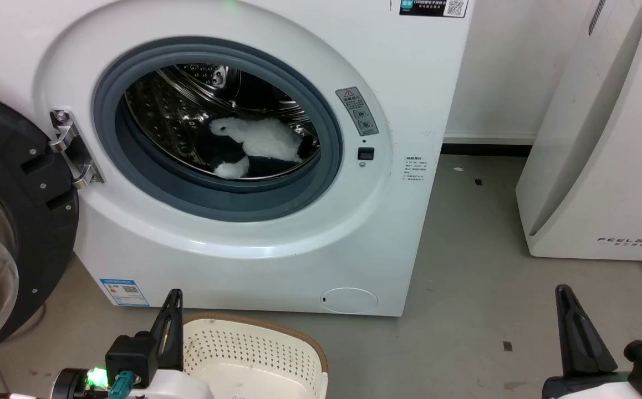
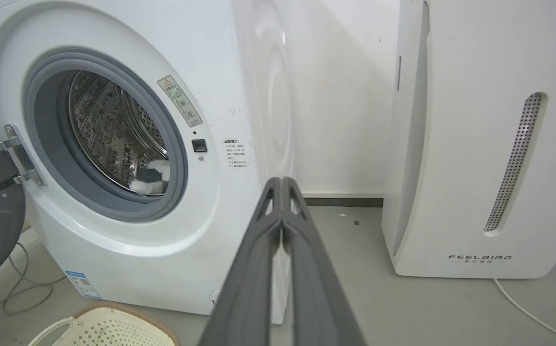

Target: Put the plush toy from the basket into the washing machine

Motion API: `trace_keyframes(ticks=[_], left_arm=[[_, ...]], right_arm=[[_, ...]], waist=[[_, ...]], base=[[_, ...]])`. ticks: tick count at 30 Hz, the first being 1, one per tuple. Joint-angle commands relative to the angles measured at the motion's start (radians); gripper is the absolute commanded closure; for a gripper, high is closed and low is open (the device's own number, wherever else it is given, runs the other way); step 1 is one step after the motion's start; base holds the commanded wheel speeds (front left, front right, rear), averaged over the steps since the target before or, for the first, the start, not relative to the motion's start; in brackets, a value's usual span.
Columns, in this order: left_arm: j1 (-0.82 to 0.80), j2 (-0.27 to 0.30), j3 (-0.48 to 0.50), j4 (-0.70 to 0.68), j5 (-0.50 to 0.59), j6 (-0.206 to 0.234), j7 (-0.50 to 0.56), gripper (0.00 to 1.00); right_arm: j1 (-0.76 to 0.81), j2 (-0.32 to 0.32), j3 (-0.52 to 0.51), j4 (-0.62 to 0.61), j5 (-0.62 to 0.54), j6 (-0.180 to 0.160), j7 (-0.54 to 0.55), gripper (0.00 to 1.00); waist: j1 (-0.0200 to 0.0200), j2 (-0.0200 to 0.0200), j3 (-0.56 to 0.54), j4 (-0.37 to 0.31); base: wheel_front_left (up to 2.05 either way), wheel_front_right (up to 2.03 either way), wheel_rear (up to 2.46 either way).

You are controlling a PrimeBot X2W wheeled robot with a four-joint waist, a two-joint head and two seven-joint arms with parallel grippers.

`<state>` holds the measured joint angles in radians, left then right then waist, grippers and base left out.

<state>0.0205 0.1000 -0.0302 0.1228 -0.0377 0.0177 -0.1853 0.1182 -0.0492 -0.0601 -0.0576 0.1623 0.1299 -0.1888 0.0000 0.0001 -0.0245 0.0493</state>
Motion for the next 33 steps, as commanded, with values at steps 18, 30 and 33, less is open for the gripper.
trace_keyframes(ticks=[18,30,33], left_arm=[[-0.008,-0.014,0.007,-0.030,0.012,-0.004,0.037,1.00],[-0.010,-0.020,0.011,-0.045,0.016,-0.006,0.062,1.00],[-0.011,-0.021,0.012,-0.049,0.017,-0.007,0.068,1.00]], right_arm=[[-0.038,0.000,0.013,0.014,-0.035,0.000,0.040,1.00],[-0.052,-0.001,0.021,0.022,-0.056,0.001,0.065,1.00],[-0.055,-0.001,0.023,0.023,-0.061,0.001,0.071,1.00]], waist=[[0.0000,-0.0001,0.005,-0.010],[0.0000,-0.0001,0.008,-0.016],[0.0000,-0.0001,0.009,-0.018]], base=[[0.00,0.00,0.00],[0.00,0.00,0.00],[0.00,0.00,0.00]])
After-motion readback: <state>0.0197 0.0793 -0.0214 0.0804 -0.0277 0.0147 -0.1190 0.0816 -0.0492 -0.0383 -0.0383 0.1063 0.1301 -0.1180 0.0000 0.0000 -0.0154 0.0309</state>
